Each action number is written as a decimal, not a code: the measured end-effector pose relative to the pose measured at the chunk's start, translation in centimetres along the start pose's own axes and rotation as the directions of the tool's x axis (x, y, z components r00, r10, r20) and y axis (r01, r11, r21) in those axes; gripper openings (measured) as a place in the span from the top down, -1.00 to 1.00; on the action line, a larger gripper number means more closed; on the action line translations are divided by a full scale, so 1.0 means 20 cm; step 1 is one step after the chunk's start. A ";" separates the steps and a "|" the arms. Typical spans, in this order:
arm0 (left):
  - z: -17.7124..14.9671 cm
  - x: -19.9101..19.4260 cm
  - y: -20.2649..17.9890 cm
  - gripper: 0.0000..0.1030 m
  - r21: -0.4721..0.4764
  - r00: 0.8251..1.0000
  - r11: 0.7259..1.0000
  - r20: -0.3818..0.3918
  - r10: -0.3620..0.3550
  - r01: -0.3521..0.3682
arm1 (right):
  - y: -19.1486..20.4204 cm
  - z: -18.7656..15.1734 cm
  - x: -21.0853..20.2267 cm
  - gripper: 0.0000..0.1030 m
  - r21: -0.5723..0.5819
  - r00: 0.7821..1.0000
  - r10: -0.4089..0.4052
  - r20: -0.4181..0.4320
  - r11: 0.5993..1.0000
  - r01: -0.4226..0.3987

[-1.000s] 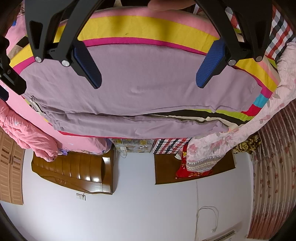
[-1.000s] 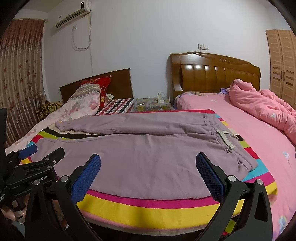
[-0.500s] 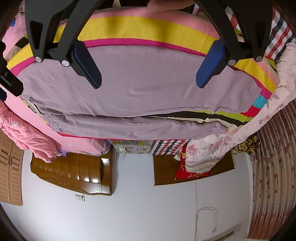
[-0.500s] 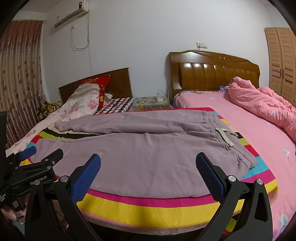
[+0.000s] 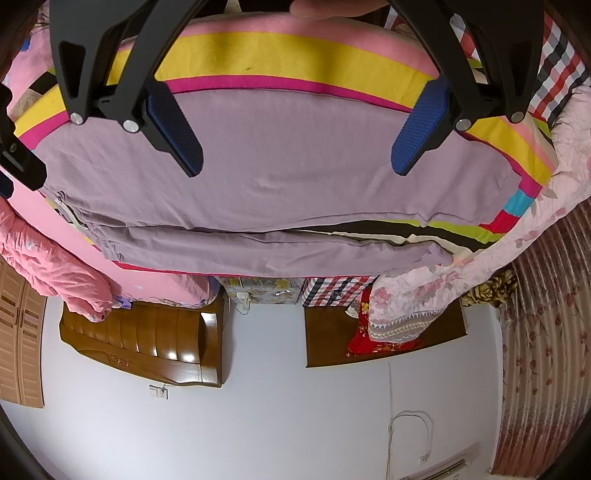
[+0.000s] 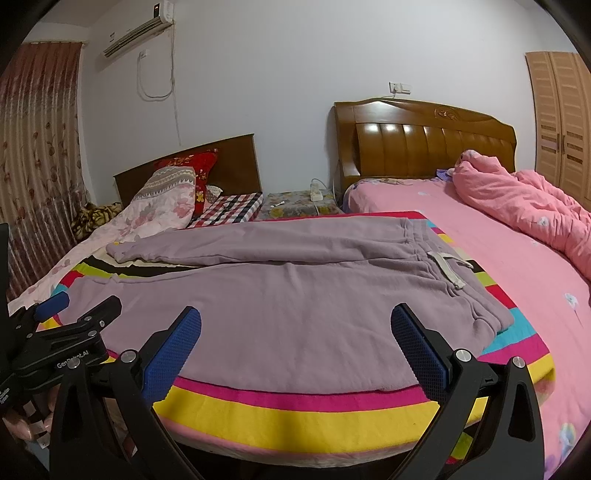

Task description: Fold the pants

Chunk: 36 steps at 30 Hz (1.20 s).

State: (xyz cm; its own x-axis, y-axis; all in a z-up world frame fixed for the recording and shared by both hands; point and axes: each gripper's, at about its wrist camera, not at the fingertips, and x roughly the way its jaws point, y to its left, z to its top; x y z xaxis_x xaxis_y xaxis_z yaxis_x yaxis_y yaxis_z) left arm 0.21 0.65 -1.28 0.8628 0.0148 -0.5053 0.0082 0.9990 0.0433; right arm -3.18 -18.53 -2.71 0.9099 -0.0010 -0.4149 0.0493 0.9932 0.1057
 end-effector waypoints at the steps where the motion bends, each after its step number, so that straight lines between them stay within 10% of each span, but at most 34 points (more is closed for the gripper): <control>1: 0.00 0.00 0.00 -0.97 -0.001 1.000 1.000 0.000 -0.001 0.001 | 0.00 0.00 0.00 -0.92 0.001 1.000 0.000 0.001 1.000 0.000; 36: 0.00 0.02 0.09 -0.97 -0.025 0.998 0.998 0.015 0.053 -0.053 | -0.06 -0.03 0.04 -0.92 0.035 1.000 -0.004 -0.027 0.999 0.005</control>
State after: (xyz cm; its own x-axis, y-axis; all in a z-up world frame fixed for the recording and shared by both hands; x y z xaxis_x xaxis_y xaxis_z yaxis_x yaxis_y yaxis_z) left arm 0.68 2.49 -1.37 0.8694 0.0674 -0.4894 -0.0499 0.9976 0.0488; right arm -2.67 -19.65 -3.69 0.8983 -0.0021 -0.4393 0.0684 0.9884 0.1352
